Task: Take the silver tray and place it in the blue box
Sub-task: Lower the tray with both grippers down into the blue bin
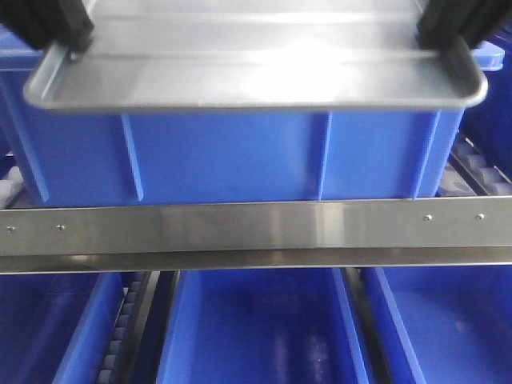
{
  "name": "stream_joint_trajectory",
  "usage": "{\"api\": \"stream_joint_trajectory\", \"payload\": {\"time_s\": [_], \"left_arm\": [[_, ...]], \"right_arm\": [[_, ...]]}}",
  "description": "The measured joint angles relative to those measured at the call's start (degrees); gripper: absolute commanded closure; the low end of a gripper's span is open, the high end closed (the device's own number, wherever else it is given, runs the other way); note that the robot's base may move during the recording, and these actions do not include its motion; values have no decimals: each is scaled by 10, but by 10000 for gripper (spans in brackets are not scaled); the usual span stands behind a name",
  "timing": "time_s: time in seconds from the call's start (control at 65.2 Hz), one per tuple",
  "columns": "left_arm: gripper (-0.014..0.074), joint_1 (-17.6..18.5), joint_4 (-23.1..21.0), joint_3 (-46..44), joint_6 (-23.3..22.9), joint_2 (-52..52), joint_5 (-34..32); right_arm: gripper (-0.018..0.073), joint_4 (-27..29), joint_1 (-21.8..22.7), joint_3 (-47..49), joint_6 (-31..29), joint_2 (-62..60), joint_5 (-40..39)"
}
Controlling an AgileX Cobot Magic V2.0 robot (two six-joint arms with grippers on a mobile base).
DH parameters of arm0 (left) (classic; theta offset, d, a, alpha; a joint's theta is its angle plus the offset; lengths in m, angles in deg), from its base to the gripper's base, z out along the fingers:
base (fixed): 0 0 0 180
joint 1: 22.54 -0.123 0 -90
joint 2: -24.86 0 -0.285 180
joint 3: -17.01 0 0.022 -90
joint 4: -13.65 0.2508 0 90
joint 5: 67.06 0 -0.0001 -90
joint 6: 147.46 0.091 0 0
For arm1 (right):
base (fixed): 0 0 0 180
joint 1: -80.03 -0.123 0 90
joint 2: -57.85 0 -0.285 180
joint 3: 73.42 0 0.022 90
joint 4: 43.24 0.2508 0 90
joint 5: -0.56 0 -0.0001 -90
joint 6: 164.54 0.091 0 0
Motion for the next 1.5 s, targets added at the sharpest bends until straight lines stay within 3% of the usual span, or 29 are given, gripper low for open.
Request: {"api": "stream_joint_trajectory", "payload": {"time_s": [0.215,0.475,0.675,0.936,1.503], "left_arm": [[599,-45,-6,-75,56,-46,24],[599,-146,-64,-210,183,-139,23],[599,-191,-88,-286,226,-209,-7],[600,-209,-113,-310,239,-274,-64],[603,-213,-135,-310,240,-310,-86]], "right_arm": [[503,10,33,108,-73,76,18],[503,66,95,268,-171,182,23],[503,94,131,357,-209,259,13],[504,105,162,404,-232,335,-10],[504,107,175,404,-237,377,-27]]}}
